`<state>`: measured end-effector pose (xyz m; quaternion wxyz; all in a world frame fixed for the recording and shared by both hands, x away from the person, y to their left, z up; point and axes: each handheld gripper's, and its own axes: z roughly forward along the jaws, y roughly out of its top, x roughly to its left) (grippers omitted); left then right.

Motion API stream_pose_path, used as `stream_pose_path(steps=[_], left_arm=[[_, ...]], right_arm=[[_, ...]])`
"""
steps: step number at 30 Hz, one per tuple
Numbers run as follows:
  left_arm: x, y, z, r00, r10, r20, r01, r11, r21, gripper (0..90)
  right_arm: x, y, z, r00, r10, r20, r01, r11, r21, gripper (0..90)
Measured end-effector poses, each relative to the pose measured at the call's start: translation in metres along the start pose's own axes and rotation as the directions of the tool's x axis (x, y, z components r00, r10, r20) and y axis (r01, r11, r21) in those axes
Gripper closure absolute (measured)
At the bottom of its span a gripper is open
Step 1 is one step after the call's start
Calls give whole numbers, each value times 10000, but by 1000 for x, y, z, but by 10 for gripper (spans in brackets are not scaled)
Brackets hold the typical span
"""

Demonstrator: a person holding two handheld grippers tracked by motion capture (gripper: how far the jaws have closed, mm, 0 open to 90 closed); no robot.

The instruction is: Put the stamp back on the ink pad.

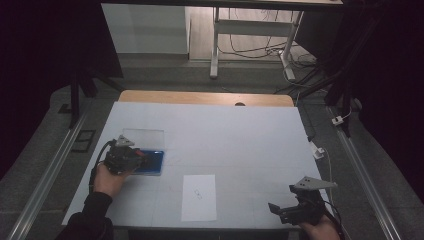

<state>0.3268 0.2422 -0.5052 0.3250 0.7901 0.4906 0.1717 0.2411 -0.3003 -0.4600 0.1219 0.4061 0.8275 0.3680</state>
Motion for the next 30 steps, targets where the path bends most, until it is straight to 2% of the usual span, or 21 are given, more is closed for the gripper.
stream_pose_path(steps=[6, 17, 23, 30], left_arm=[[-1, 0, 4, 9999, 128, -59, -126, 9996, 257, 579], [-2, 0, 6, 9998, 192, -112, -189, 9994, 280, 532], [0, 1, 2, 9999, -144, -74, 144, 9999, 13, 462], [1, 2, -2, 9980, -554, 299, 562, 9980, -277, 311]], right_arm=[[0, 0, 0, 10000, -2, -4, 2, 10000, 6, 0], [0, 0, 0, 10000, 2, -3, -2, 10000, 1, 0], [0, 0, 0, 10000, -2, 1, 2, 10000, -7, 0], [0, 0, 0, 10000, 5, -5, -5, 10000, -33, 0]])
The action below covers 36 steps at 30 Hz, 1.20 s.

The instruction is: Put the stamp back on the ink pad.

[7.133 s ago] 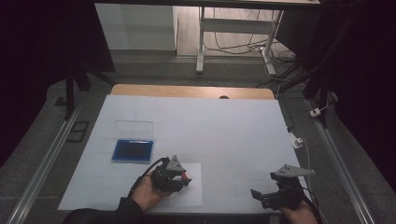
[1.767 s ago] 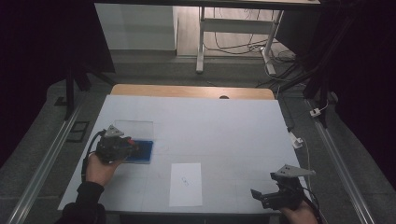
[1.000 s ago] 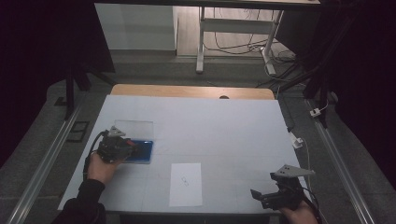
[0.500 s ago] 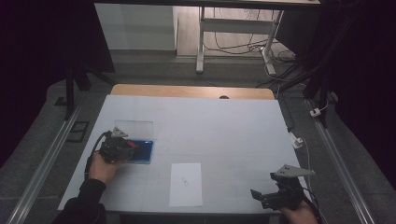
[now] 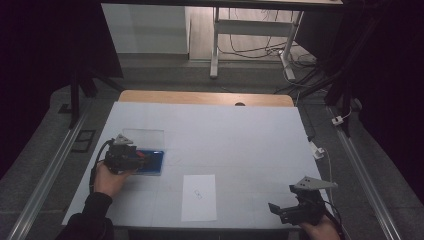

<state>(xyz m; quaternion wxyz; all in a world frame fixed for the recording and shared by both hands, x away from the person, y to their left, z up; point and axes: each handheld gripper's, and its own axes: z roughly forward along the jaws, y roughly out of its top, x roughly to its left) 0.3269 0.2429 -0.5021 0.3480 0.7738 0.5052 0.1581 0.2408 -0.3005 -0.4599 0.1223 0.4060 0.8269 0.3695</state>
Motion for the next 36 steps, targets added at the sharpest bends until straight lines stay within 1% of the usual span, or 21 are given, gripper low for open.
stream_pose_path(steps=[4, 7, 8, 10, 13, 16, 20, 22, 24, 26, 29, 32, 36], left_arm=[[-4, 2, -2, 9999, -128, -73, 128, 9999, 2, 177], [-6, 3, -6, 9991, -421, -77, 420, 9990, -124, 88], [-7, 4, -8, 9989, -459, -77, 458, 9989, -142, 68], [-10, 4, -10, 9991, -399, -129, 397, 9991, -125, 25], [-13, 5, -13, 9991, -432, 51, 433, 9990, -147, 13], [-16, 4, -16, 9984, -443, 344, 452, 9986, -256, 2], [-20, 3, -21, 9958, -467, 789, 503, 9977, -445, 0], [-22, 3, -24, 9936, -516, 1000, 565, 9973, -463, 0], [-23, 3, -26, 9926, -460, 1123, 522, 9972, -530, 0], [-24, 3, -28, 9904, -351, 1333, 427, 9976, -546, 0], [-27, 2, -32, 9889, -93, 1481, 201, 9972, -715, 0], [-32, 1, -38, 9849, 21, 1732, 138, 9958, -904, 0], [-37, -1, -46, 9805, 101, 1960, 74, 9961, -885, 0]], right_arm=[[0, 0, 0, 10000, 0, 5, 0, 10000, -17, 0], [0, 0, 0, 10000, 5, 6, -5, 10000, -13, 0], [0, 0, 0, 10000, 4, -4, -4, 10000, -22, 0], [0, 0, 0, 10000, -1, 3, 1, 10000, -20, 0], [0, 0, 0, 10000, 8, -1, -8, 10000, -25, 0], [0, 0, 0, 10000, 3, -1, -3, 10000, -29, 0], [0, 0, 0, 10000, 47, -25, -47, 10000, -52, 0], [0, 0, 0, 10000, 55, -40, -55, 10000, -39, 0], [0, 0, 0, 10000, 39, -46, -40, 10000, -30, 0], [0, 0, 0, 10000, 13, -22, -13, 10000, -34, 0], [0, 0, 0, 10000, 69, -39, -69, 10000, -34, 0], [-1, 0, 0, 10000, 95, -12, -95, 10000, -16, 0], [-1, 0, 0, 9999, 102, -14, -102, 9999, -17, 0]])
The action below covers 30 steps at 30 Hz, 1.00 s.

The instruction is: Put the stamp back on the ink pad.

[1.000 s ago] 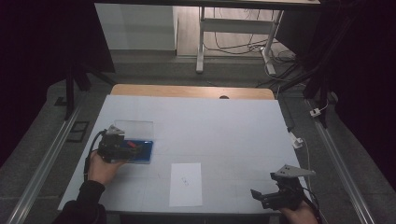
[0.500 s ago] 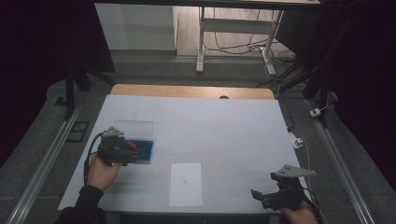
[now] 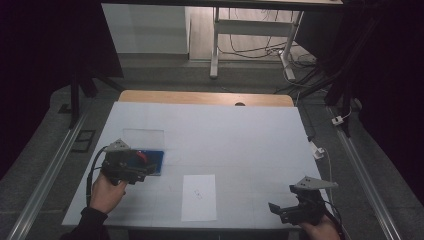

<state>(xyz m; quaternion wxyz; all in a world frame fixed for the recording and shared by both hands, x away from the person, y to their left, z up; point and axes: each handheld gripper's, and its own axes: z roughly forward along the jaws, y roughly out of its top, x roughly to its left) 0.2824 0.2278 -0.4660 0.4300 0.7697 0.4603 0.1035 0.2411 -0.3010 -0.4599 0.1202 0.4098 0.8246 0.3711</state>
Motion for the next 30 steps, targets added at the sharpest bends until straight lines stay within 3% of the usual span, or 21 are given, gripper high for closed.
stream_pose_path(steps=[10, 21, 30], left_arm=[[-15, -13, -22, 9997, 177, 178, -177, 9998, 33, 0], [-24, -35, -42, 9998, -97, 182, 97, 10000, -17, 0], [-27, -54, -53, 9996, -286, 4, 286, 9993, 225, 0]], right_arm=[[-1, 0, 0, 10000, 38, -35, -38, 10000, 1, 0], [-1, 0, 0, 9999, 130, 35, -129, 9999, -34, 0], [-2, 0, -1, 9998, 174, 26, -174, 9998, -105, 0]])
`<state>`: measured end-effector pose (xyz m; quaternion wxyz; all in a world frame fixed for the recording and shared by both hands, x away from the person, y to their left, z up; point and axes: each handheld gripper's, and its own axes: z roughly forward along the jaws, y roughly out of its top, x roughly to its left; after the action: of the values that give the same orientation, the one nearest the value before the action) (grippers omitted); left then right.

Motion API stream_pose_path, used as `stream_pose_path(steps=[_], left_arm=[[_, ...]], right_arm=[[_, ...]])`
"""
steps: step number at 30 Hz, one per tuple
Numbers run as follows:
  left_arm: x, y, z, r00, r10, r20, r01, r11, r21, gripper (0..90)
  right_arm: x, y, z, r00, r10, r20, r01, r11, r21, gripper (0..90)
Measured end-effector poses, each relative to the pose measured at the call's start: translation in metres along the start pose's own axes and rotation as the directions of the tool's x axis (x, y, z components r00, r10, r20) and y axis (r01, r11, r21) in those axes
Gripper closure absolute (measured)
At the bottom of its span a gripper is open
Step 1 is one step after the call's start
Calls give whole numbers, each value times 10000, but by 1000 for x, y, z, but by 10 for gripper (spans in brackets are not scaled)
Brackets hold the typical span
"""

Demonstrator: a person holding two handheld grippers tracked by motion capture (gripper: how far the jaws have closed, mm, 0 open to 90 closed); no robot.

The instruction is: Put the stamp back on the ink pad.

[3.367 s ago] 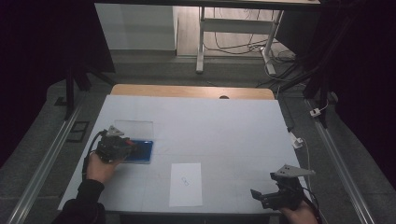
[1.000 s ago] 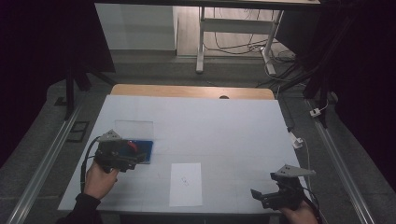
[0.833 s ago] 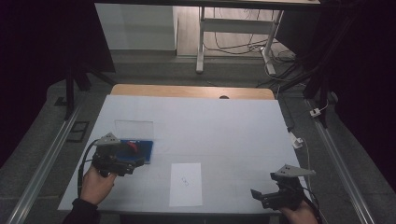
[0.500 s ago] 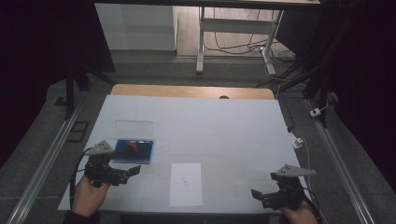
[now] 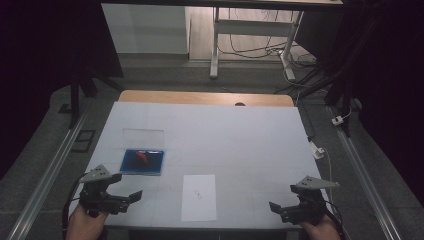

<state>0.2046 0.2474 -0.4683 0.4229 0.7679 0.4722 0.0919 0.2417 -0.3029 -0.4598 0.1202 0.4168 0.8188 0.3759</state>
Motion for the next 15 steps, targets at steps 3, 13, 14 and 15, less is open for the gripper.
stream_pose_path(steps=[3, 13, 14, 15], left_arm=[[0, -5, -3, 10000, -62, -65, 62, 10000, 41, 0], [-1, -16, -6, 9986, -40, -523, 69, 9984, 553, 0], [-1, -17, -7, 9982, -13, -594, 49, 9981, 620, 0], [-2, -17, -7, 9978, 8, -660, 37, 9977, 677, 1]], right_arm=[[0, 0, 0, 10000, 4, -8, -4, 10000, -4, 0], [0, 0, 0, 10000, 64, -4, -64, 10000, 1, 0], [0, 0, 0, 10000, 46, 5, -46, 10000, 12, 0], [0, 0, 0, 10000, 41, 11, -41, 10000, 7, 0]])
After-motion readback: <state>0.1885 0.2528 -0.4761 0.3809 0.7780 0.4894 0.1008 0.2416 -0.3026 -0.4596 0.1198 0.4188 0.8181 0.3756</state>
